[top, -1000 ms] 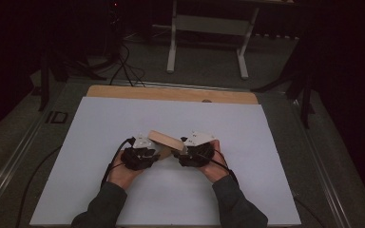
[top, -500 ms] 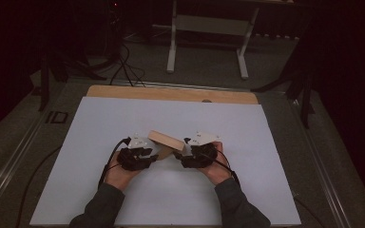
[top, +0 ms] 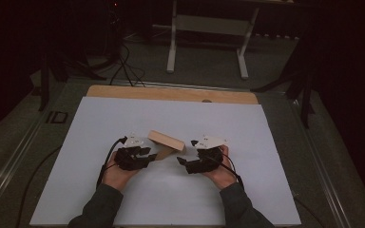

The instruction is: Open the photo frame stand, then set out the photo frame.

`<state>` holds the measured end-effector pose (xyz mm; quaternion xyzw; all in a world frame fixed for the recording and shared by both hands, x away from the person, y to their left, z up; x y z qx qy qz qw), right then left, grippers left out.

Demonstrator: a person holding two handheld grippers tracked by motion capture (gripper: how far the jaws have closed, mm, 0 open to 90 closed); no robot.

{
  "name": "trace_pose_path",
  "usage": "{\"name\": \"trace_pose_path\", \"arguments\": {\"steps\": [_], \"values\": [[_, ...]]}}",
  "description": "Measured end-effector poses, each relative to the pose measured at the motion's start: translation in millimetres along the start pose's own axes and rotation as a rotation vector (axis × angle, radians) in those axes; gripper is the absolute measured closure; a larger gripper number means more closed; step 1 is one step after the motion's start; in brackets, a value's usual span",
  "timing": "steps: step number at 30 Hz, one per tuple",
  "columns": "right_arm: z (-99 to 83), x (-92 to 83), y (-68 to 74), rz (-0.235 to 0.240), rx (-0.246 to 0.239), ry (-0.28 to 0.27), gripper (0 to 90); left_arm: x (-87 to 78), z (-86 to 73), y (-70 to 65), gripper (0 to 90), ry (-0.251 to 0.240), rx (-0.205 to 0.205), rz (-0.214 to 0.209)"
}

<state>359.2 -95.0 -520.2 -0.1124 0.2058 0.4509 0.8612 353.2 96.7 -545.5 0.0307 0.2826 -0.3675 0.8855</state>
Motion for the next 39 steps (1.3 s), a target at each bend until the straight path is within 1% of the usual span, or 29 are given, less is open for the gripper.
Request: {"name": "trace_pose_path", "arguments": {"steps": [2,4,5,6,7,10,15,24,27,29,32,33,35,37,39], "values": [[-3.8,-0.6,-0.3,0.005,0.016,0.002,16.1,0.1,0.9,0.2,60.5,-0.003,-0.002,0.0],[-4.9,-0.8,-1.1,0.002,0.016,0.004,16.1,0.2,1.0,0.3,60.5,-0.005,-0.003,-0.002],[-5.0,-1.7,-1.9,-0.001,0.023,-0.001,16.2,0.4,1.1,-0.1,60.5,-0.006,-0.003,0.001],[-3.7,-4.3,-2.4,0.006,0.043,-0.019,16.2,0.4,1.4,-0.1,60.5,-0.008,-0.002,0.001],[-3.2,-5.8,-2.4,0.007,0.046,-0.023,16.2,0.3,1.7,0.0,60.4,-0.01,-0.002,0.0],[-2.4,-9.6,-2.7,0.003,0.047,-0.03,16.2,-0.4,2.3,0.1,60.4,-0.015,-0.004,0.0],[-4.8,-12.9,-4.4,-0.002,0.049,-0.019,15.4,-1.3,3.0,0.0,60.5,-0.02,-0.009,0.0],[-7.8,-18.7,-12.6,-0.01,0.072,-0.021,15.7,-3.4,6.2,-0.6,60.8,-0.035,-0.007,0.005],[-7.7,-20.9,-15.8,-0.023,0.08,-0.02,16.7,-4.6,7.3,-0.1,62.4,-0.039,-0.006,0.009],[-9.0,-21.3,-18.2,-0.036,0.082,-0.016,18.6,-6.0,8.1,0.2,63.3,-0.045,-0.006,0.008],[-9.5,-22.8,-19.7,-0.036,0.082,-0.017,22.9,-7.7,9.7,0.3,66.1,-0.053,-0.01,0.005],[-9.2,-23.9,-19.8,-0.026,0.077,-0.021,26.5,-8.1,10.2,0.3,66.3,-0.056,-0.013,0.004],[-8.4,-26.9,-20.9,-0.022,0.079,-0.032,32.7,-8.5,11.2,0.2,67.9,-0.063,-0.025,-0.006],[-7.3,-30.7,-23.2,-0.018,0.09,-0.049,38.4,-8.8,12.1,-0.3,69.6,-0.065,-0.026,-0.007],[-5.9,-34.4,-25.5,-0.019,0.096,-0.064,39.3,-8.9,13.2,-1.0,70.6,-0.068,-0.029,-0.008]]}}
Point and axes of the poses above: each handheld gripper's, and its own axes: x roughly forward along the jaws, z roughly out of its top, y roughly to its left, the point moved 7 cm from there along x, roughly forward along the jaws, and after that the axes turned 6 degrees about -y, right-handed, at the moved point
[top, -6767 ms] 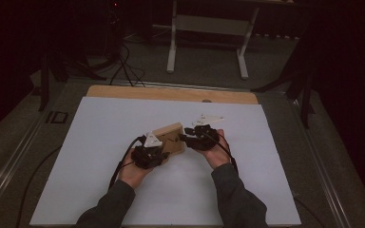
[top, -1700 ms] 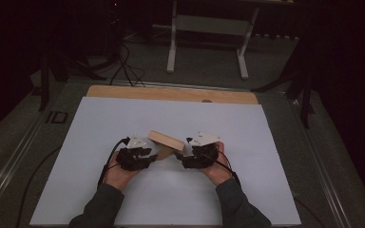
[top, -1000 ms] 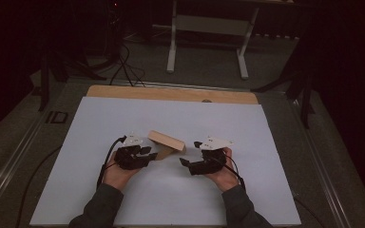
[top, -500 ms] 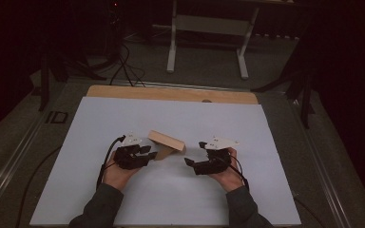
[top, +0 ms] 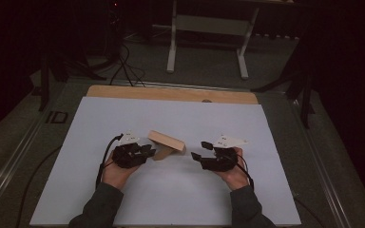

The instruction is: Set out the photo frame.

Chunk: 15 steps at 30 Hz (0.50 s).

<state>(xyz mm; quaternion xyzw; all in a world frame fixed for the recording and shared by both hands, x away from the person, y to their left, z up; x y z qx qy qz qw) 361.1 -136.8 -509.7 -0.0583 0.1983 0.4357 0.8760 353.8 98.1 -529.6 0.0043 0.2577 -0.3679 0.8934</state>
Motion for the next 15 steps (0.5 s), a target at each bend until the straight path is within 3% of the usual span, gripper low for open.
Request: {"name": "trace_pose_path", "arguments": {"steps": [5,9,13,15], "values": [[3.5,-2.3,-1.3,0.003,0.007,-0.021,39.2,-1.6,4.0,-0.8,71.4,-0.028,0.006,0.017],[2.2,3.6,-4.3,-0.032,0.0,-0.004,50.6,-1.8,7.4,-1.6,72.8,-0.036,0.012,0.015],[2.8,8.5,-8.3,-0.049,0.029,-0.018,53.2,-1.2,8.2,-1.6,74.5,-0.038,0.024,0.02],[4.2,13.5,-12.6,-0.065,0.058,-0.031,62.1,0.1,9.1,-0.3,78.4,-0.035,0.022,0.018]]}}
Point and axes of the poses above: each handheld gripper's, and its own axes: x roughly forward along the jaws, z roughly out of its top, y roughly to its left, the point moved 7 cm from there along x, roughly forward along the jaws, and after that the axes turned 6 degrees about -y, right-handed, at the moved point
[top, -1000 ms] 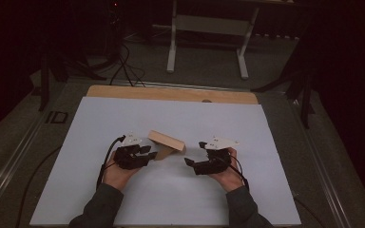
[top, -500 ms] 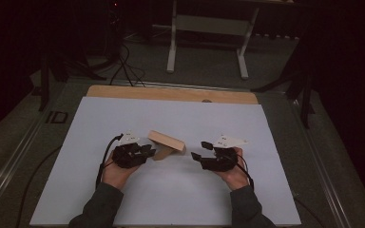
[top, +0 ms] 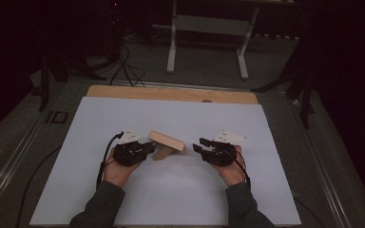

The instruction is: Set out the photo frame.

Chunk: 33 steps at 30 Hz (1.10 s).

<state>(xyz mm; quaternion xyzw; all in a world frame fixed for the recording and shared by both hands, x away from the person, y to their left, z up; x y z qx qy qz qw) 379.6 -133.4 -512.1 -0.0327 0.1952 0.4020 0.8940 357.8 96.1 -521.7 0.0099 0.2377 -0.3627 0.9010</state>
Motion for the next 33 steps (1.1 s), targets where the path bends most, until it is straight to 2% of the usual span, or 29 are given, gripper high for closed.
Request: {"name": "trace_pose_path", "arguments": {"steps": [2,3,5,9,12,21,24,29,33], "values": [[0.5,4.1,-1.9,-0.024,0.007,0.011,68.1,0.6,0.1,0.1,80.3,0.006,0.002,0.004],[0.5,4.1,-1.9,-0.024,0.007,0.011,68.1,0.6,0.1,0.1,81.6,0.006,0.002,0.004],[0.1,11.2,-5.1,-0.071,0.011,0.043,75.8,1.3,0.4,0.7,83.6,0.011,0.007,0.013],[0.8,19.8,-3.8,-0.09,0.019,0.049,83.9,3.9,0.7,-0.3,88.8,0.014,0.012,0.015],[0.0,25.9,-1.7,-0.095,0.012,0.059,87.8,6.5,0.8,-0.8,89.4,0.02,0.015,0.016],[-4.8,41.5,4.3,-0.076,0.038,0.071,87.8,12.3,2.2,-0.5,89.6,0.028,0.016,0.028],[-2.1,43.2,5.1,-0.081,0.034,0.066,87.7,13.6,3.7,-1.8,89.6,0.023,0.006,0.019],[3.0,44.1,6.4,-0.063,0.046,0.053,87.7,15.4,4.3,-4.4,89.6,0.032,0.018,0.02],[5.0,45.3,10.0,-0.043,0.023,0.049,87.9,16.3,4.2,-5.2,89.6,0.035,0.02,0.019]]}}
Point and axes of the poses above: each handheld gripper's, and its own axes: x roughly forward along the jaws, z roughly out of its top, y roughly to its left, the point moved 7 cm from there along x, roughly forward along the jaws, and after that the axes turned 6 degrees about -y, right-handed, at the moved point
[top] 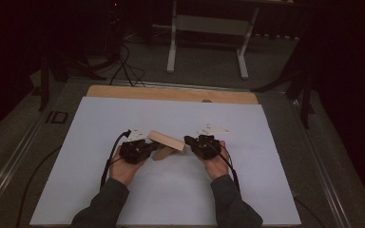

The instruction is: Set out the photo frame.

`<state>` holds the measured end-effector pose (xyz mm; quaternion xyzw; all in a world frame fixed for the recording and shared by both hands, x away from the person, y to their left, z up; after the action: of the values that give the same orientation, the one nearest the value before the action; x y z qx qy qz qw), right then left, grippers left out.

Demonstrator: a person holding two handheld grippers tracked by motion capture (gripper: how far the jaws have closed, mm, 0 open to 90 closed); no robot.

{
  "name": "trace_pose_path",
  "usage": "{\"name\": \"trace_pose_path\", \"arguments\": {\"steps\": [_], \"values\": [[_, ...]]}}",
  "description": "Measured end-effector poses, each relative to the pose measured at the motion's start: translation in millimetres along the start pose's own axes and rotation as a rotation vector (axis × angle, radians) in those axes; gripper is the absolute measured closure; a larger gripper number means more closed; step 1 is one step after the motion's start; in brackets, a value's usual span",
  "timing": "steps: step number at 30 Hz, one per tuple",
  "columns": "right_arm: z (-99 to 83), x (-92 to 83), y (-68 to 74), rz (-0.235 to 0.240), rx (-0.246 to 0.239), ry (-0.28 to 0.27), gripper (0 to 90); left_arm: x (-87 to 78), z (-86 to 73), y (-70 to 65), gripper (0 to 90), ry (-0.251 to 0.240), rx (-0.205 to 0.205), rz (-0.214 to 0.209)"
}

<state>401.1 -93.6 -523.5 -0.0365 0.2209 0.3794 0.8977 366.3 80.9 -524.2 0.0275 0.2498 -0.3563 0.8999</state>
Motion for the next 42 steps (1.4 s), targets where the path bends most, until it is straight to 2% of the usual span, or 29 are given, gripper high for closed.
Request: {"name": "trace_pose_path", "arguments": {"steps": [6,21,42], "values": [[0.6,-0.4,2.6,0.013,-0.017,0.001,88.0,2.8,-0.7,-2.9,89.6,0.005,0.009,-0.006],[0.2,-2.6,3.9,0.013,-0.055,0.012,88.3,8.5,1.4,-9.1,89.6,0.015,0.028,-0.018],[-0.5,-3.1,5.3,0.009,-0.078,0.021,88.9,15.1,2.8,-20.0,89.6,0.023,0.049,-0.039]]}}
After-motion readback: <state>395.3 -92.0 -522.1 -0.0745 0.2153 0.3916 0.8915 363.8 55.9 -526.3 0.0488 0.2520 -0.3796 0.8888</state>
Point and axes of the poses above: each handheld gripper's, and its own axes: x roughly forward along the jaws, z roughly out of its top, y roughly to its left, the point moved 7 cm from there along x, roughly forward along the jaws, and after that the axes turned 6 degrees about -y, right-handed, at the moved point
